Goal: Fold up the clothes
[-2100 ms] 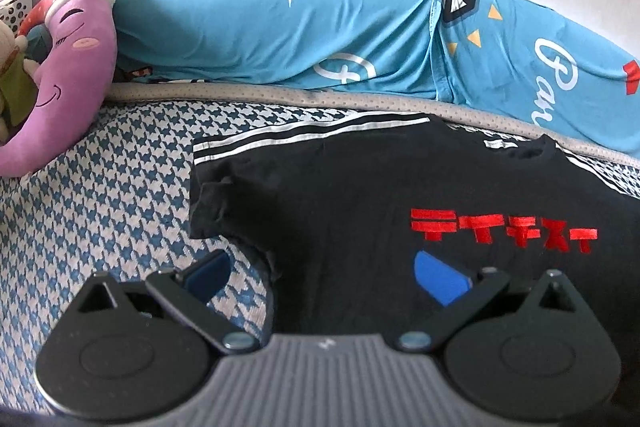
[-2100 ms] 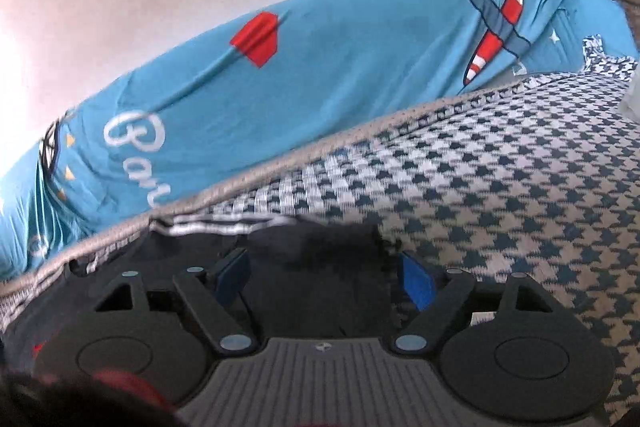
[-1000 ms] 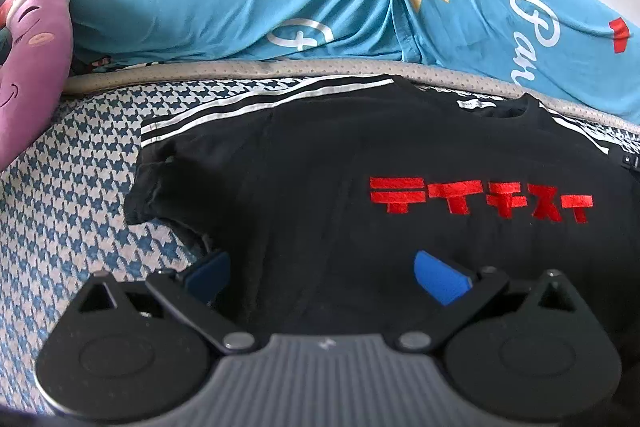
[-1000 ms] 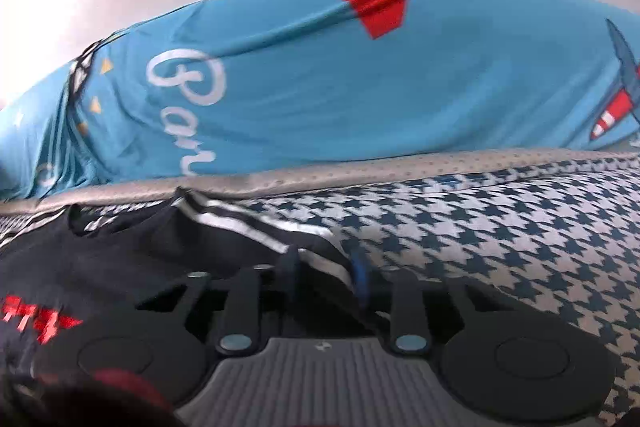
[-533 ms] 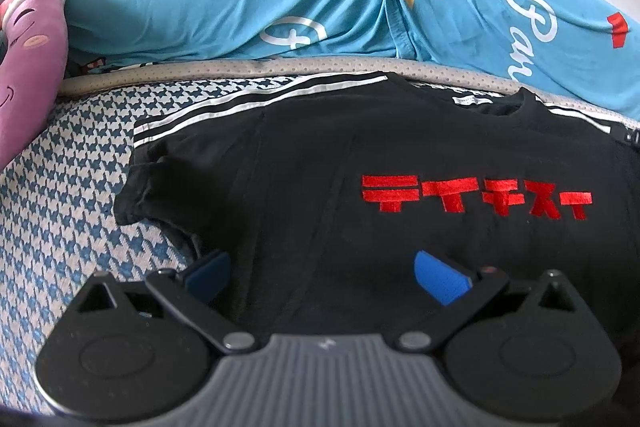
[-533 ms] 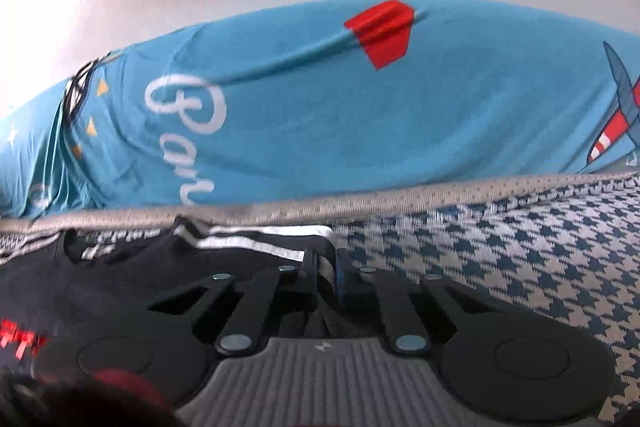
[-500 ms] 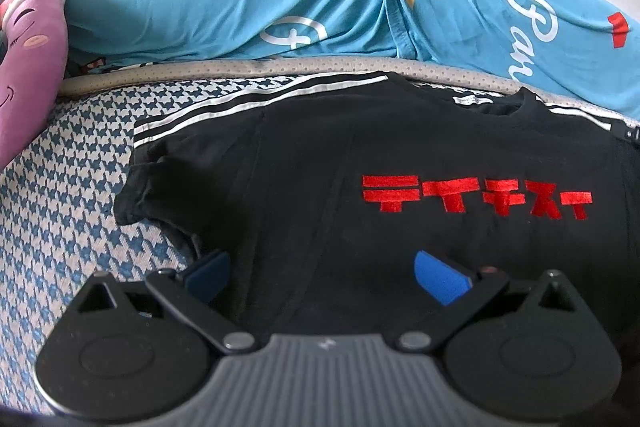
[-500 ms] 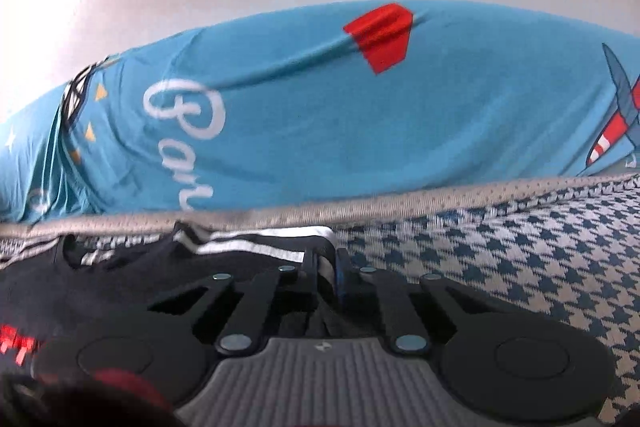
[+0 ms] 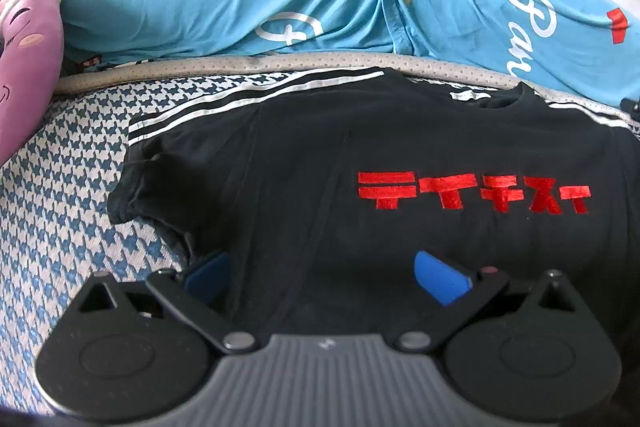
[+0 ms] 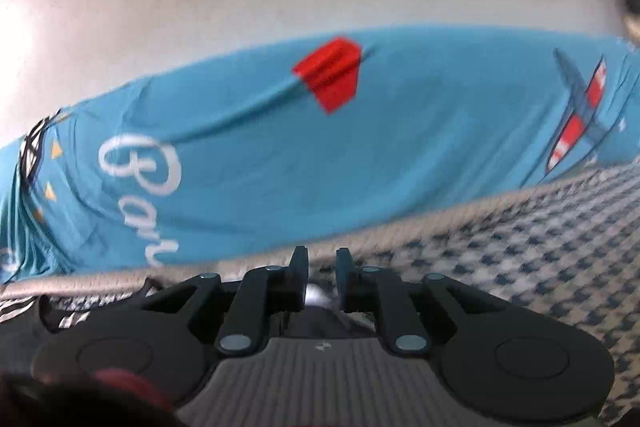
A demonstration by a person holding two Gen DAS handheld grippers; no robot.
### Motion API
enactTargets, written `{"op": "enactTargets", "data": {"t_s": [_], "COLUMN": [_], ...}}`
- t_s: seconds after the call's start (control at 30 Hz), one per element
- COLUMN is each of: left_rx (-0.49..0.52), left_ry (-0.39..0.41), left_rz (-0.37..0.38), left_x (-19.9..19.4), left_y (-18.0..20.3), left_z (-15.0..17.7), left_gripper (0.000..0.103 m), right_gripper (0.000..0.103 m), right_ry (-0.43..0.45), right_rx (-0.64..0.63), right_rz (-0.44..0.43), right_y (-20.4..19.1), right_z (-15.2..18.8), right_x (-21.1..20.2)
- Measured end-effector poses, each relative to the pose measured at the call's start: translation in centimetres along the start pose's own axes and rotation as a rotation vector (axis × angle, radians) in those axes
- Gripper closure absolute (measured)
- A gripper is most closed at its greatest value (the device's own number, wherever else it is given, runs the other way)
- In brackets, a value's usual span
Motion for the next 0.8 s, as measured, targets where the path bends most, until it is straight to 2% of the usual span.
{"op": "enactTargets", "data": {"t_s": [0.2, 0.33, 0.5, 0.67, 0.73, 0.8], "left_rx": [0.005, 0.004, 0.002, -0.006, -0.011, -0.019], "left_ry": [0.000, -0.004, -0.003, -0.001, 0.000, -0.003], "left_rz": [0.000, 0.001, 0.001, 0.001, -0.001, -0.002], "left_x": [0.0, 0.0, 0.0, -0.1, -0.1, -0.1], "left_y": [0.2, 0.3, 0.2, 0.0, -0.2, -0.4], "left_z": [0.1, 0.1, 0.1, 0.1, 0.0, 0.0], "left_gripper": [0.000, 0.000, 0.000, 0.000, 0.000, 0.000], "right_gripper": [0.086, 0.086, 0.086, 0.085, 0.082, 0.072], "right_ry": [0.023, -0.019, -0.064, -0.088, -0.092, -0.095], "right_rx": [-0.033, -0.061, -0.102, -0.132, -0.140, -0.148], "right_rz": [-0.076, -0.175, -0.258, -0.301, -0.308, -0.315], "right_y": [-1.8, -4.1, -6.8, -9.4, -10.3, -11.2], "right_z": [-1.2, -0.7, 0.7, 1.7, 1.9, 2.1], "right_x": [-1.0, -0.6, 0.2, 0.5, 0.6, 0.6]}}
Point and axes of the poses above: each gripper's, at about its wrist camera, not at the fingertips, and x roughly the way its jaws point, y to its right, z to its underside, the point moved 4 cm from there along x, roughly the way its jaws point
